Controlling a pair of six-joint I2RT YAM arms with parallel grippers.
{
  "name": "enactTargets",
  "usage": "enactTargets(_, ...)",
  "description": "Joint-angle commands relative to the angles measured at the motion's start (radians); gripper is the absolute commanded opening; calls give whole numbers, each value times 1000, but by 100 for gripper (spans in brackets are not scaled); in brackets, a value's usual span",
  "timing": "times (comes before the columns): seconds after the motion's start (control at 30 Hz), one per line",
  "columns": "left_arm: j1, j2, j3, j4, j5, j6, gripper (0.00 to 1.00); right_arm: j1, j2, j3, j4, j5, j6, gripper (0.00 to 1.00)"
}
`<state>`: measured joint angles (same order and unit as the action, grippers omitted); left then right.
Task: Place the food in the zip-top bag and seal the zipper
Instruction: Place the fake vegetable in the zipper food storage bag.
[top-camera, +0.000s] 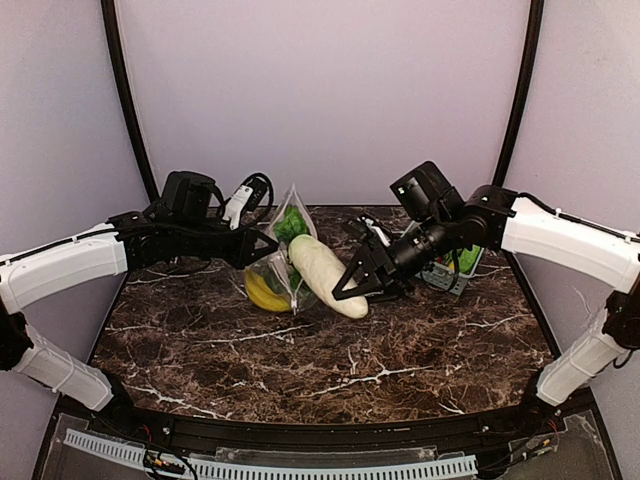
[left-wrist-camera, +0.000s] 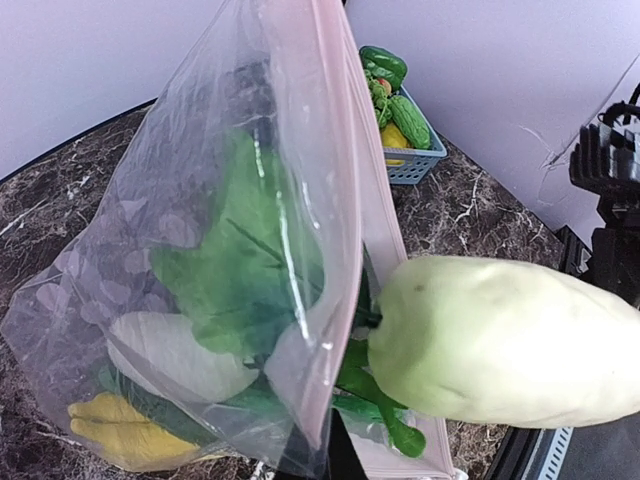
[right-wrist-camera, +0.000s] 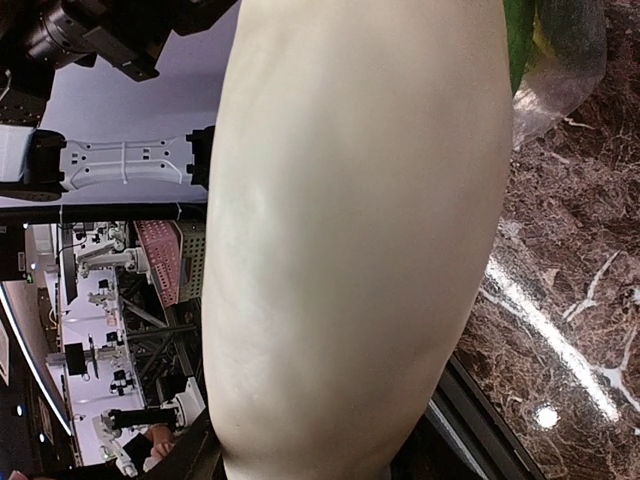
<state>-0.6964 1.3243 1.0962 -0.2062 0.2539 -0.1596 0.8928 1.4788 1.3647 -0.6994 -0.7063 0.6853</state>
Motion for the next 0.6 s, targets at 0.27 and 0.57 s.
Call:
enactTargets(0.27, 5, 4, -10, 56, 173, 15, 1, -51, 96, 125, 56, -35, 25, 45)
enactTargets(0.57, -18, 25, -1, 58, 228, 21, 1, -52, 201, 224, 27, -3, -13, 46)
